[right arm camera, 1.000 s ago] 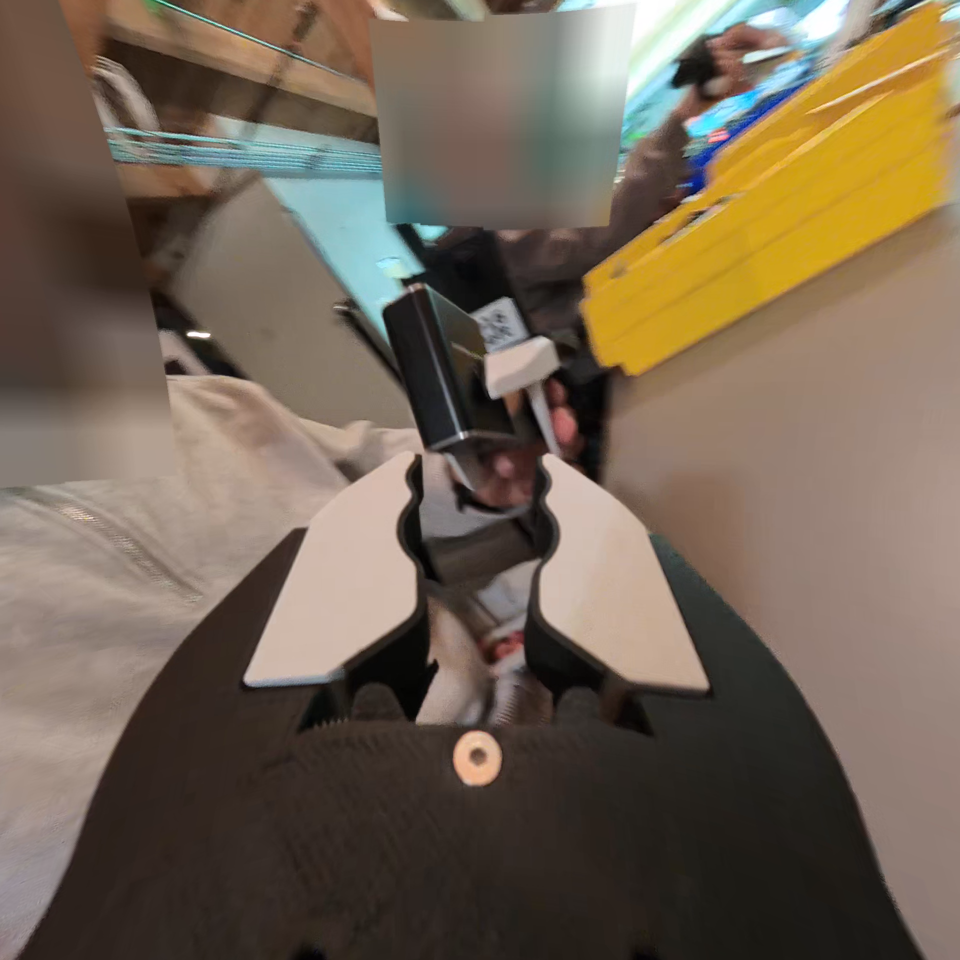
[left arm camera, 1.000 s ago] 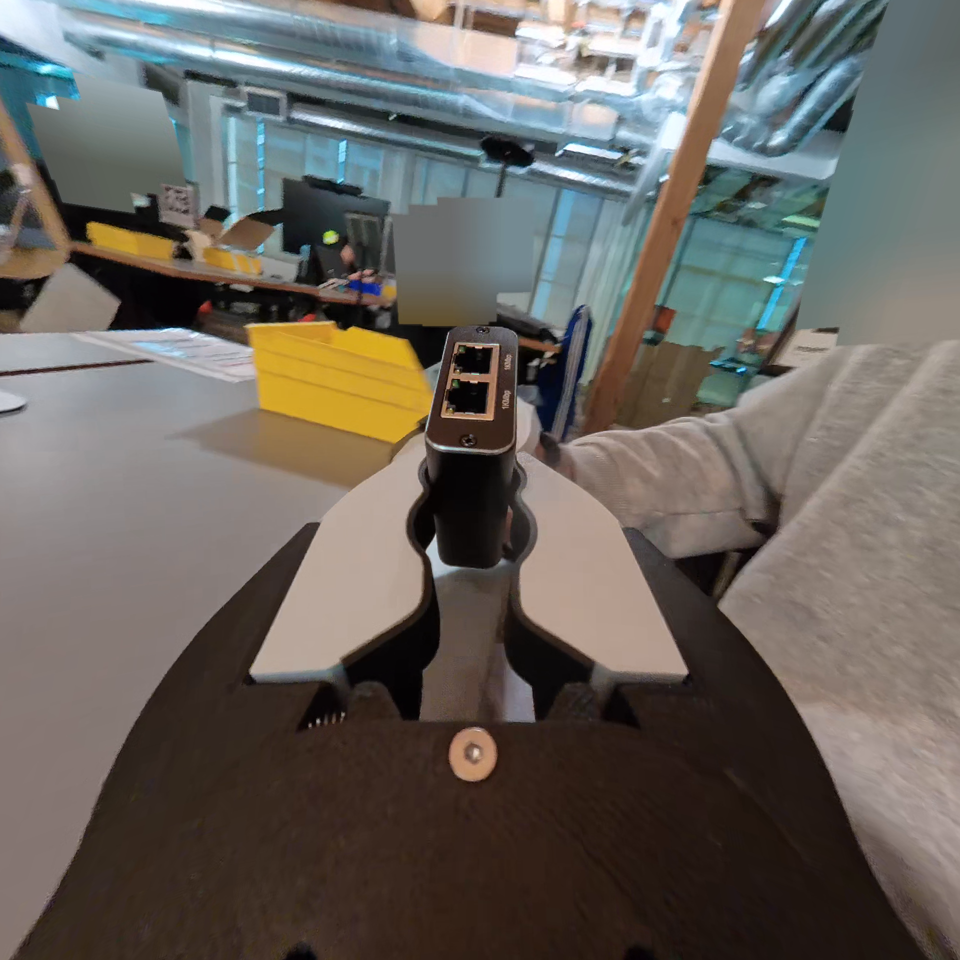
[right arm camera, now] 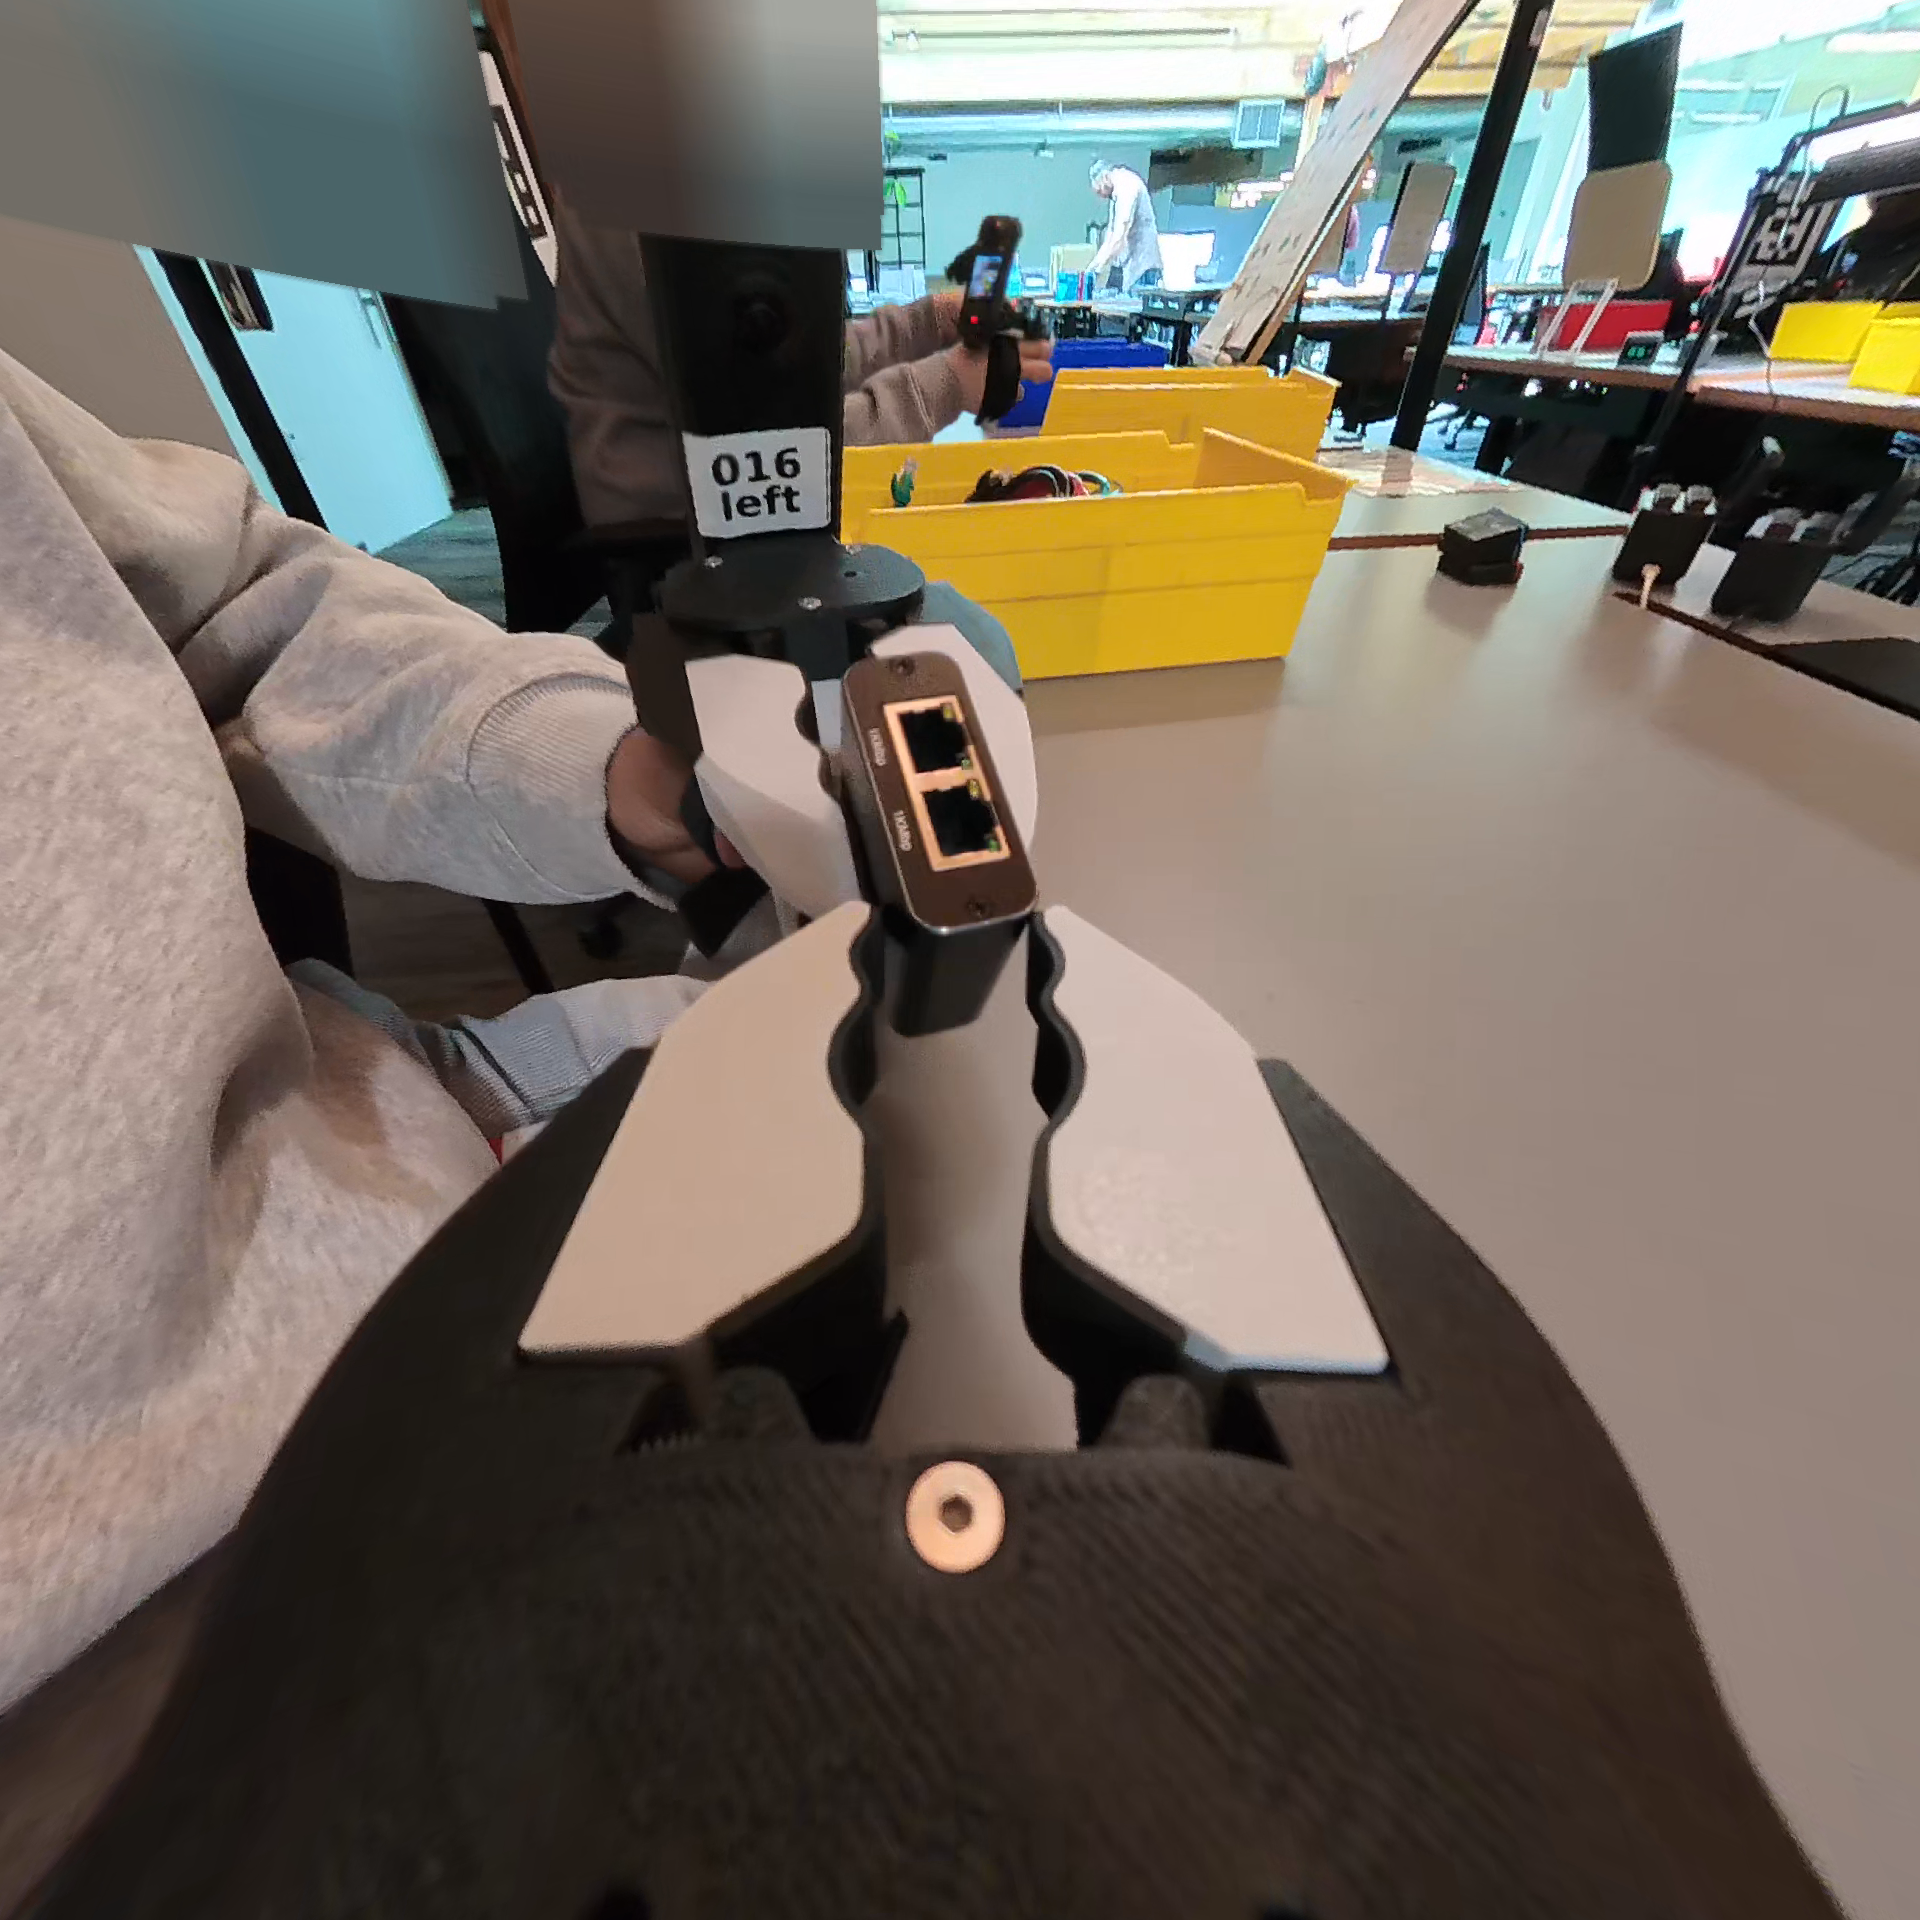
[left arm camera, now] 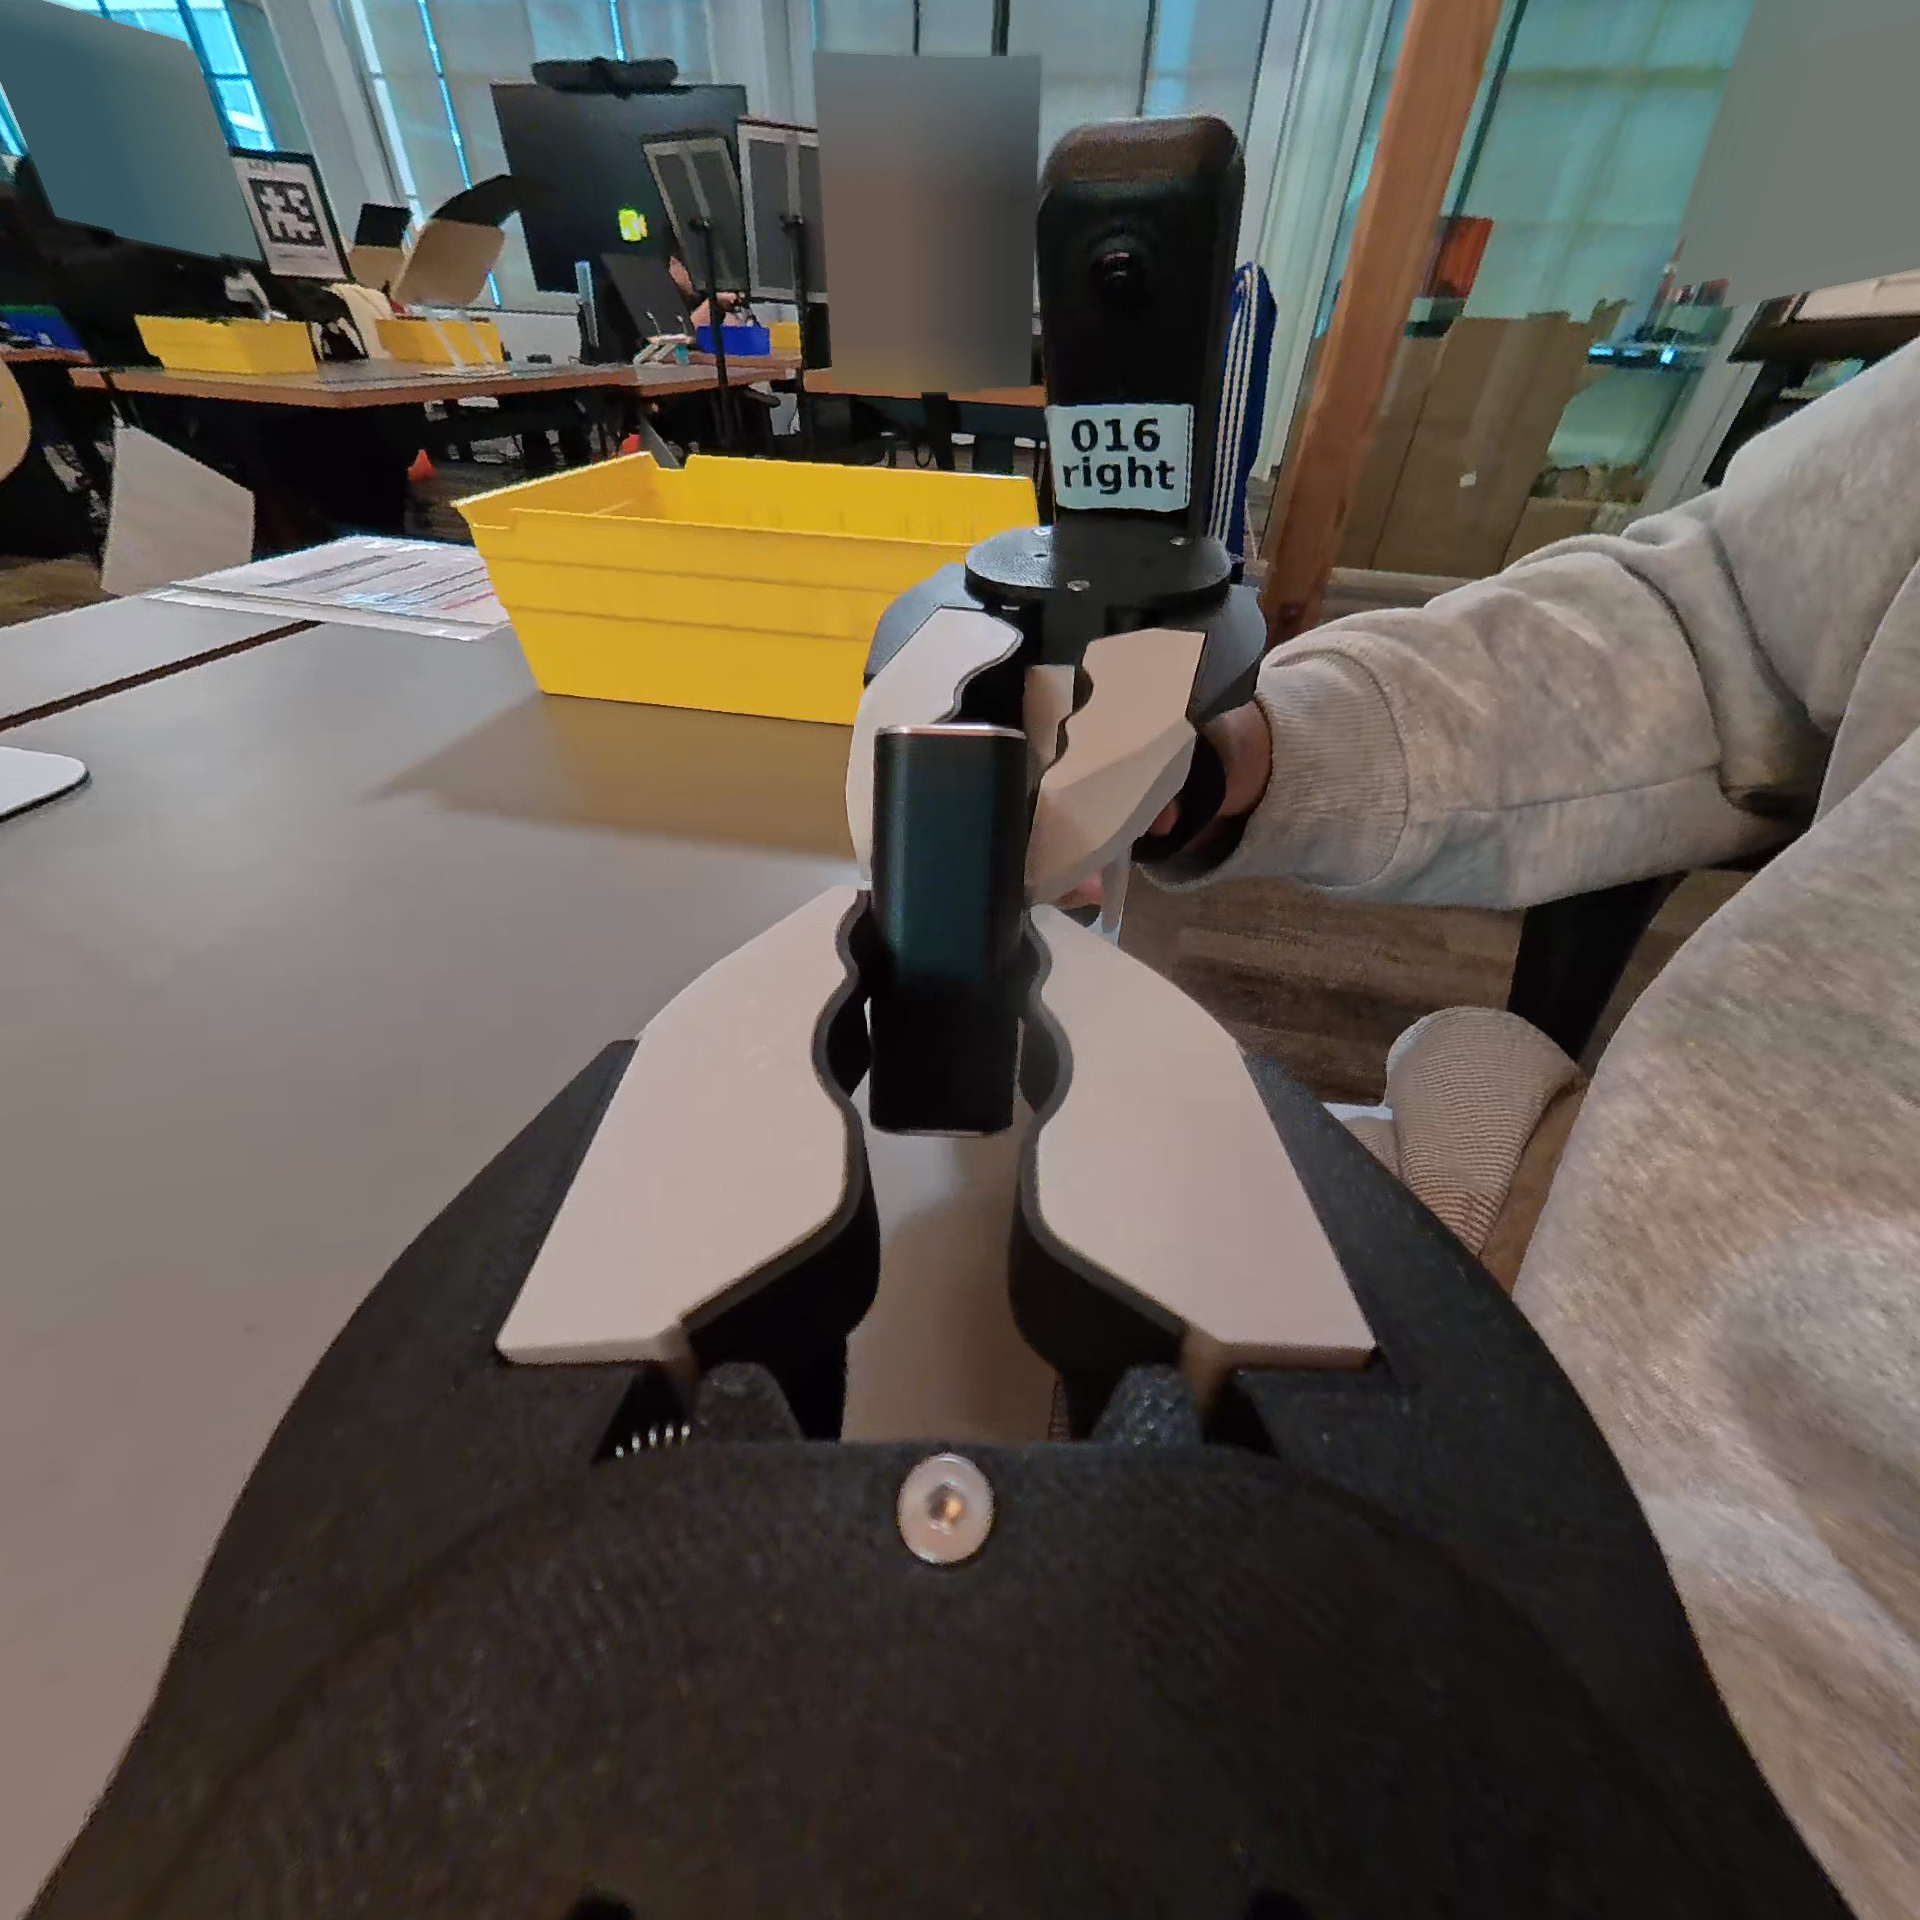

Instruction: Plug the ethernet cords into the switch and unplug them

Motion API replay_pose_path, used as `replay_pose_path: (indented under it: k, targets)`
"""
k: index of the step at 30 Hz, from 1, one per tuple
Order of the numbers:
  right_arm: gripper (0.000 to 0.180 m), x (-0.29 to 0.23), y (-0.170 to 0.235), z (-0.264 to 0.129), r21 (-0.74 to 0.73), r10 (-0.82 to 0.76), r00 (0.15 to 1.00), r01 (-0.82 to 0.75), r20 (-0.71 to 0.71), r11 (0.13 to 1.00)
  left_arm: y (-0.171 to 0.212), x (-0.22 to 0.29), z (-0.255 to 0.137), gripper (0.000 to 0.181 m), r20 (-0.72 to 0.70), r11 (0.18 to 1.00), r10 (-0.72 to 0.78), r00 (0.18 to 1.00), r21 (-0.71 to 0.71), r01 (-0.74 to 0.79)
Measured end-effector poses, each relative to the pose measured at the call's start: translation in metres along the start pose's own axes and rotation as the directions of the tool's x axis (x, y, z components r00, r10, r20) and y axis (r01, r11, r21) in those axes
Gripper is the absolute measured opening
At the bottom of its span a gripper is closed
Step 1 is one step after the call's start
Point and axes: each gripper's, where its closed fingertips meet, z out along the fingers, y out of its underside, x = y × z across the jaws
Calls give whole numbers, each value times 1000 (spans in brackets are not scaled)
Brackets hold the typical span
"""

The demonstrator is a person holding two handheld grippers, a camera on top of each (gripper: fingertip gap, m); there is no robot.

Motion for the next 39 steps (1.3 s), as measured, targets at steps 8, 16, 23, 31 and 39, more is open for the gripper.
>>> replay_pose_path:
  k: [8, 16, 23, 31, 39]
  targets:
    - [51, 5, -8, -1, 42, 44, 999, -43, -17, 998, 3, -14, -6, 24, 39, 998, -65, 997, 10, 64]
    - [50, 5, -11, -2, 49, 16, 999, -14, -38, 999, 4, -8, -3, 24, 21, 999, -36, 999, -2, 36]
    - [43, 3, -10, -1, 38, -3, 999, 4, -33, 999, 7, 0, 1, 24, -27, 999, -32, 999, -11, 32]
    - [34, -4, -8, 2, 27, -28, 1000, 29, -14, 999, 8, 5, 4, 24, -53, 999, -26, 998, -20, 25]
    - [29, -5, -8, 3, 29, -28, 1000, 28, -7, 999, 8, 6, 4, 24, -58, 999, -30, 998, -18, 29]
